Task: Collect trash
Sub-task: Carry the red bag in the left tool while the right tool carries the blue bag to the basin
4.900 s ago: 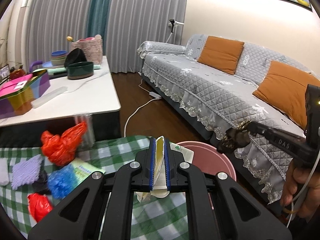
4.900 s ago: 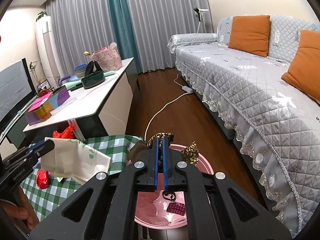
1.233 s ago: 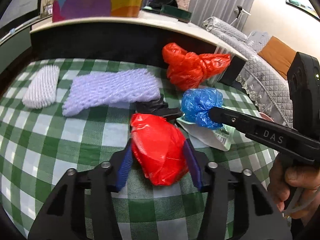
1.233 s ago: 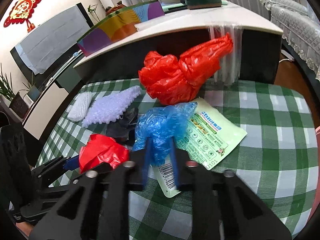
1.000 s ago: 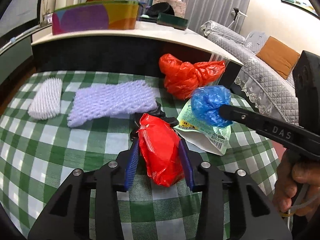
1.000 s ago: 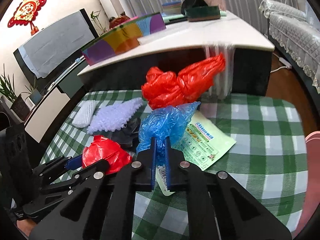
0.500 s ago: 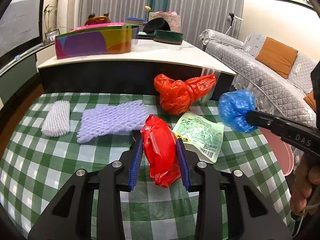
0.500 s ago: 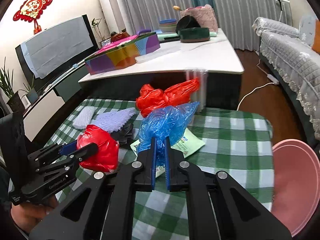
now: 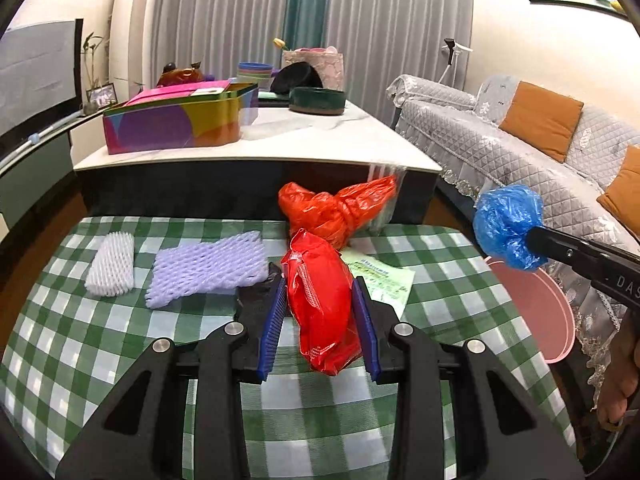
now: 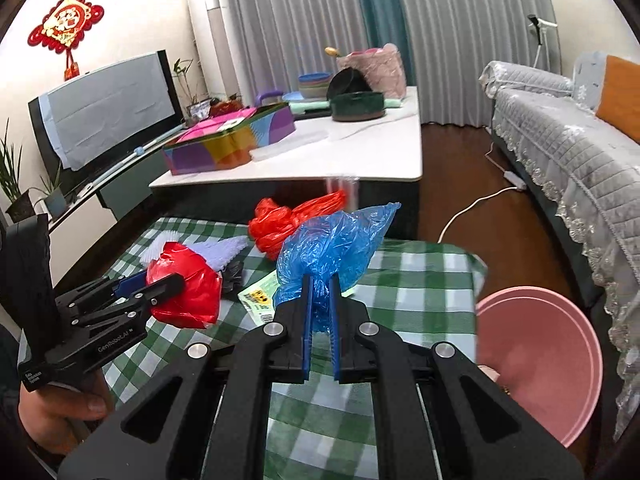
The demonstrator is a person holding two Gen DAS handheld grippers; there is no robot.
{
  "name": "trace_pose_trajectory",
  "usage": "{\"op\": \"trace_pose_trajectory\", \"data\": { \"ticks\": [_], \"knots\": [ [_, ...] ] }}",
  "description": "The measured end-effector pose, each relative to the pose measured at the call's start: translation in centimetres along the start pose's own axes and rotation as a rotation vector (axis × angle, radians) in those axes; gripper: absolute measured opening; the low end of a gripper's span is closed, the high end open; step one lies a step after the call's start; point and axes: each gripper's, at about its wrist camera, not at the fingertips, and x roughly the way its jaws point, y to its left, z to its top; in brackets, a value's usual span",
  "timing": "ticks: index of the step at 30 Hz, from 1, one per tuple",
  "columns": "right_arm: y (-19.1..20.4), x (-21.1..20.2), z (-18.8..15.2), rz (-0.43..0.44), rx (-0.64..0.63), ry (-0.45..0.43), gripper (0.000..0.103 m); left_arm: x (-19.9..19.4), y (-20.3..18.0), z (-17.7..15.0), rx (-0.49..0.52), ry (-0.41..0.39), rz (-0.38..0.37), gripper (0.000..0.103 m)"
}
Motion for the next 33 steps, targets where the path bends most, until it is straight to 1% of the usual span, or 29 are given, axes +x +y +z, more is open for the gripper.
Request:
{"op": "trace_pose_trajectory", "data": {
  "ticks": [10,19,33],
  "knots": [
    [-2.4,-3.1,-0.3,-0.080,0.005,-0.040,0.008,-1.2,-2.1,0.7,0.015,-0.035,-0.024,0.033],
    [-4.6,-5.6,-0.9,-0.162,0.005,-0.059,0.008,-1.4,-4.2,1.3,0.031,-0.052,-0.056,0.033],
    [-7.7,-7.8,-1.7,-0.238,0.040,-0.063,0.008,-1.5,-7.2,1.7,0.057,-0.062,-0.099,0.033]
  ]
}}
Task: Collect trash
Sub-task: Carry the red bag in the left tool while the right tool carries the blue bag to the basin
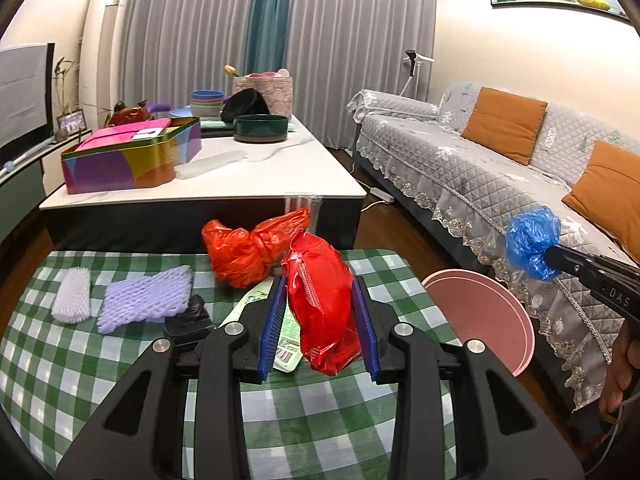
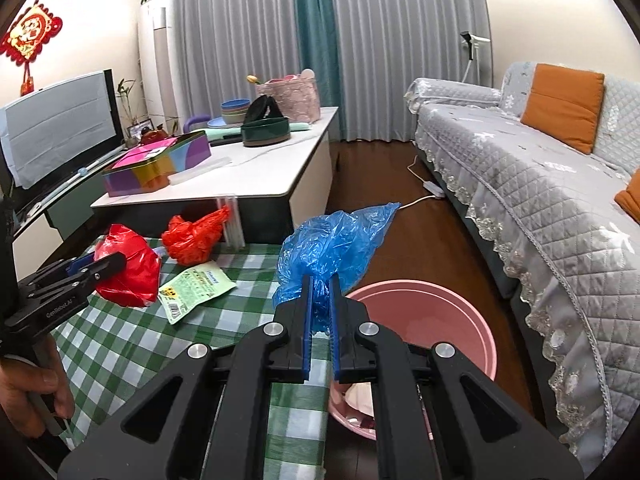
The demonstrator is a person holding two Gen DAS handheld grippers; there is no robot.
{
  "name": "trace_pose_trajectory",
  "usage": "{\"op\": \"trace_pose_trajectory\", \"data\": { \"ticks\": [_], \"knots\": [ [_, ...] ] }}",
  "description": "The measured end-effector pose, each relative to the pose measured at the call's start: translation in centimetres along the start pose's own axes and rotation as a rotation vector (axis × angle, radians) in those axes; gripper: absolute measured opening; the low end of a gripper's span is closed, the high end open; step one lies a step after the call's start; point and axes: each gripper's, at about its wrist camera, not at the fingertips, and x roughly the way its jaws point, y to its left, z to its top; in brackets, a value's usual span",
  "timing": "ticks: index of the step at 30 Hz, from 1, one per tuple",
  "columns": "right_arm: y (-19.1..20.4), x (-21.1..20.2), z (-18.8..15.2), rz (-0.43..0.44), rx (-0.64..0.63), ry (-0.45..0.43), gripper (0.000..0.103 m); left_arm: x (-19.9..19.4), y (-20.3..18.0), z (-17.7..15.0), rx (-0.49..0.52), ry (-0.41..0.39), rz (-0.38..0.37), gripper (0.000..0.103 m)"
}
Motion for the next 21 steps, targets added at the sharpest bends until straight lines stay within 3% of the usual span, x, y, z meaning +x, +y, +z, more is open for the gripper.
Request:
{"op": "trace_pose_trajectory", "data": {
  "ticks": [21],
  "knots": [
    [-4.0,-1.0,0.0,-0.080,0.067,-0.008,0.008,0.8,-5.2,1.3,0.065,0.002,-0.101,0.033]
  ]
}}
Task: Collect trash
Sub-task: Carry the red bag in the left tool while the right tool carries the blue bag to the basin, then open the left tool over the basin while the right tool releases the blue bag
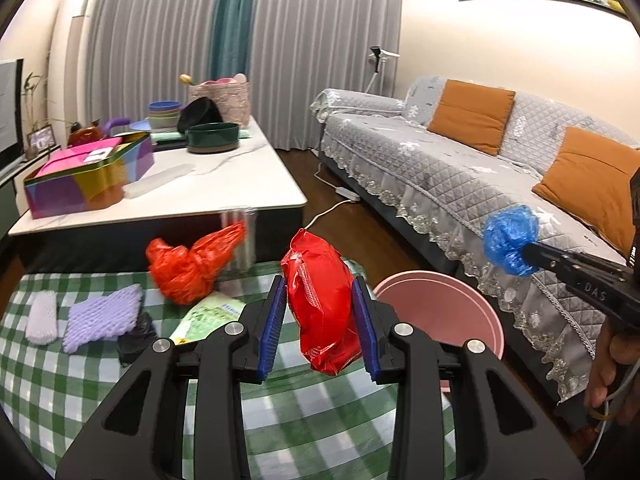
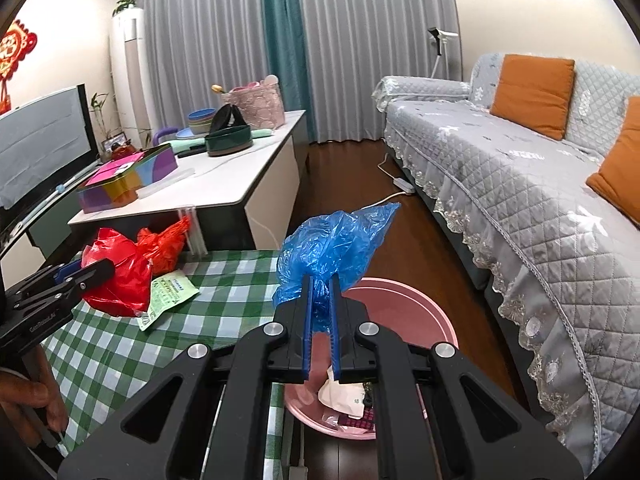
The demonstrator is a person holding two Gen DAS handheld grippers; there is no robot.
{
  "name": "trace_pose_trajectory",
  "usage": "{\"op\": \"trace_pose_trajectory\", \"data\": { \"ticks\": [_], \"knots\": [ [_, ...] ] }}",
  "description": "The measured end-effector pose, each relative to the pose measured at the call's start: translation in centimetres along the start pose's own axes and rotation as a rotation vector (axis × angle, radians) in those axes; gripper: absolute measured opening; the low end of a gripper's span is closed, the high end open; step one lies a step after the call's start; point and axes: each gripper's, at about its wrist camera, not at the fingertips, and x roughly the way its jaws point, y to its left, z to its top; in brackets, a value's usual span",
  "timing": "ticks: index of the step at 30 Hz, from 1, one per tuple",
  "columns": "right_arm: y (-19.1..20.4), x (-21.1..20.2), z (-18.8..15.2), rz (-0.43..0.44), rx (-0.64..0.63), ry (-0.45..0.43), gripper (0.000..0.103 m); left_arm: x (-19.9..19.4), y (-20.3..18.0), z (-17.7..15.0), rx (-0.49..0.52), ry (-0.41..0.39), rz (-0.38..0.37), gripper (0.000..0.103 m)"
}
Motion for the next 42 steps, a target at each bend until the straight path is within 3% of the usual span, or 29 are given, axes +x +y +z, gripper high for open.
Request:
{"op": "trace_pose_trajectory", "data": {
  "ticks": [18,35,38,41,42],
  "knots": [
    [-3.7,1.7,-0.5,-0.130,0.046,0.048,0.008,6.2,-5.8,2.6,0.084,0.020,-0.099,0.033],
    [-4.8,5.2,-1.1,-0.178,0.066,0.112,0.008,11.6,-8.8,2.2,0.133,0.095,-0.180,0.034],
    [-5.1,5.5,-1.2,-0.193,0.079,0.122,0.014,12.2,-9.0,2.1,0.136,0.115,-0.220,0.038],
    [-5.4,5.7,-1.3,-0.202,0.097,0.130,0.036,12.2,-8.9,2.2,0.134,0.112,-0.211,0.044],
    [-5.4,5.7,-1.3,-0.207,0.098,0.130,0.037,12.1,-8.7,2.2,0.126,0.111,-0.210,0.044]
  ]
}}
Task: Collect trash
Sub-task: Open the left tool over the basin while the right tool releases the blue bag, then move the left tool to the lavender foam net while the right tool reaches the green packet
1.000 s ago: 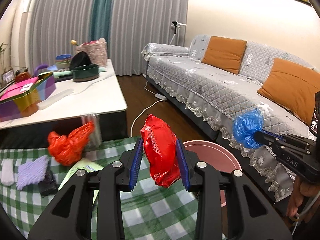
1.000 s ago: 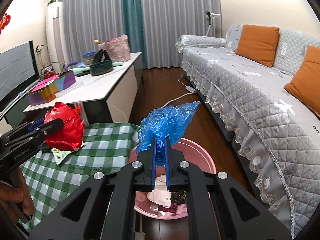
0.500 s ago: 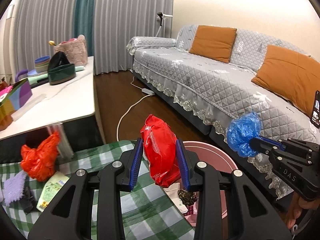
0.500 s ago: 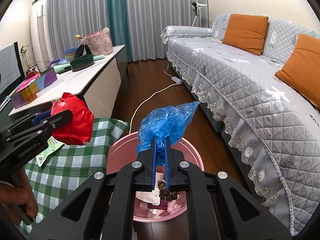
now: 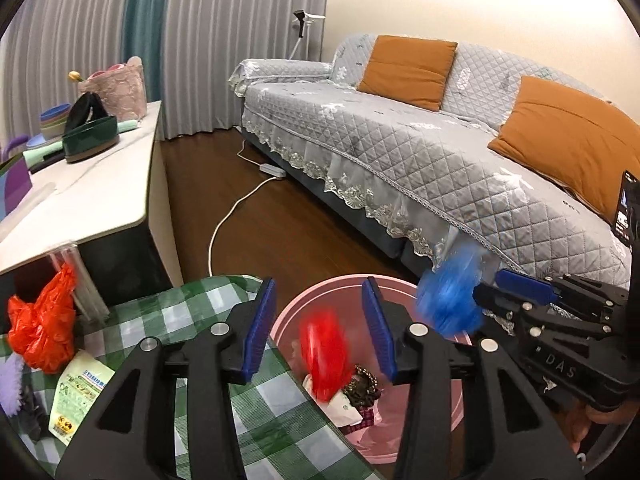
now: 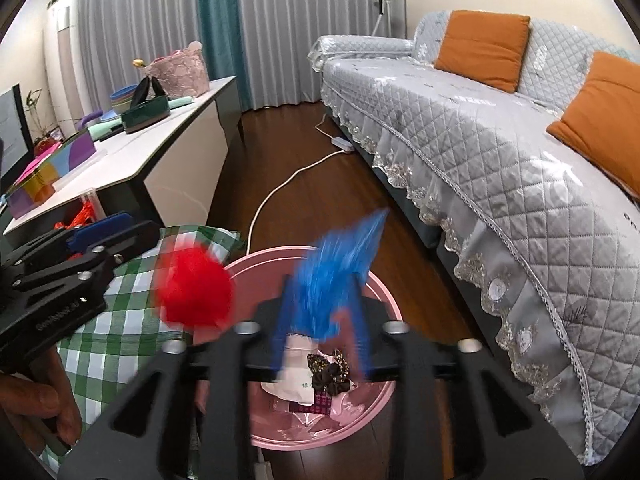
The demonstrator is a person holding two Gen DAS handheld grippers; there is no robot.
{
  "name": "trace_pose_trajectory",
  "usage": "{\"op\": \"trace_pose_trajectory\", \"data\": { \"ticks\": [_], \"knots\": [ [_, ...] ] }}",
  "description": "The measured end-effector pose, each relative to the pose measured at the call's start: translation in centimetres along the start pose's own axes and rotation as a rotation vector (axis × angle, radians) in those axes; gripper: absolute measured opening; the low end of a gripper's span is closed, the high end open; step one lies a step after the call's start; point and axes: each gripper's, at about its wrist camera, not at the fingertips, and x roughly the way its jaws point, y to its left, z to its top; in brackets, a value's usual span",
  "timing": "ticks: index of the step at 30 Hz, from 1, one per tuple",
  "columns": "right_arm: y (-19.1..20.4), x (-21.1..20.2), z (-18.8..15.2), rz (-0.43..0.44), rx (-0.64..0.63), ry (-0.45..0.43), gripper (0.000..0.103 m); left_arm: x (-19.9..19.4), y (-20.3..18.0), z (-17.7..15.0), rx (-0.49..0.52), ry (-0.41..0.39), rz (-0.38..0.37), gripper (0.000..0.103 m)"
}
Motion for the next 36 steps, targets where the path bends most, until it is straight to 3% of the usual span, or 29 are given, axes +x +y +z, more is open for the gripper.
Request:
{"op": "trace_pose_trajectory", "data": {
  "ticks": [15,36],
  "knots": [
    [2.3,-2.5,0.8,0.059,-0.015,-0.062,0.038,-6.2,1.6,-0.5,-0.020,-0.060,0.059,0.044],
    [8.3,-6.6,0.9,0.175,-0.094,-0.154,0.038,-17.0,7.8,-4.1,-0.076,-0.129,0.207,0.044]
  ]
}}
